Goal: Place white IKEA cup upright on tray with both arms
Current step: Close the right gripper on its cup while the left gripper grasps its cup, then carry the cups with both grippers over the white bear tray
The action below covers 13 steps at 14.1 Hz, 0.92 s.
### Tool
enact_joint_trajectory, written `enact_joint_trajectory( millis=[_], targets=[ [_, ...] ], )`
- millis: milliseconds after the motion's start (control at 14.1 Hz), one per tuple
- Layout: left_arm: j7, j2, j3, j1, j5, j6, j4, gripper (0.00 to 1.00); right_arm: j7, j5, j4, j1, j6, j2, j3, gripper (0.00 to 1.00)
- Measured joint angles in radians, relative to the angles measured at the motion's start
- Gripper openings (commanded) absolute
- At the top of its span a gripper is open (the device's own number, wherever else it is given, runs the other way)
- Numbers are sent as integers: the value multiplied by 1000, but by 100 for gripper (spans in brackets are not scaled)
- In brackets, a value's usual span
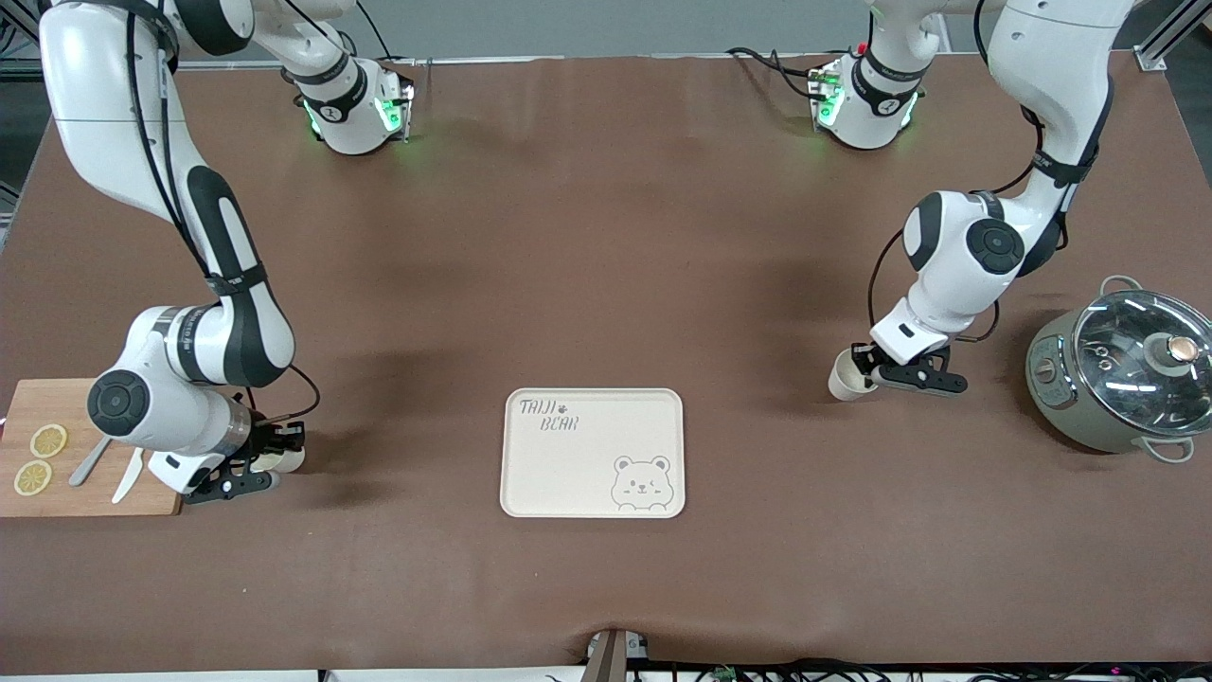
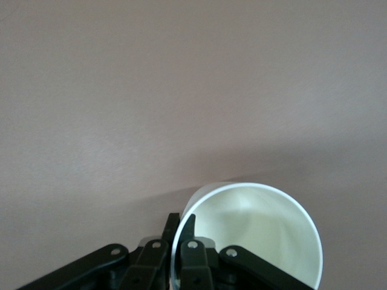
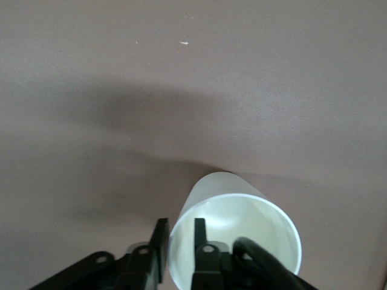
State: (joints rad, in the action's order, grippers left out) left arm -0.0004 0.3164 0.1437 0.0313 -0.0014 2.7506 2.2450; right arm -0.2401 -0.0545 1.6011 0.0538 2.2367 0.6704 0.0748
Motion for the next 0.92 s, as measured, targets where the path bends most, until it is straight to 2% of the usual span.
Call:
enact_joint_trajectory(
  millis=[284, 497, 710, 923],
  targets=[
    [-184, -8, 45, 58, 0, -279, -208, 0, -4, 0, -10, 0, 4, 0, -3, 0],
    [-338, 15, 46, 145, 0, -377, -331, 0, -4, 0, -35, 22, 4, -2, -10, 0],
    [-498, 103, 45, 237, 23, -453, -475, 0, -4, -1, -68, 60, 4, -5, -15, 0],
    [-635, 226, 44, 315, 68, -553, -669, 0, 26, -2, -87, 115, 4, -5, -20, 0]
  ],
)
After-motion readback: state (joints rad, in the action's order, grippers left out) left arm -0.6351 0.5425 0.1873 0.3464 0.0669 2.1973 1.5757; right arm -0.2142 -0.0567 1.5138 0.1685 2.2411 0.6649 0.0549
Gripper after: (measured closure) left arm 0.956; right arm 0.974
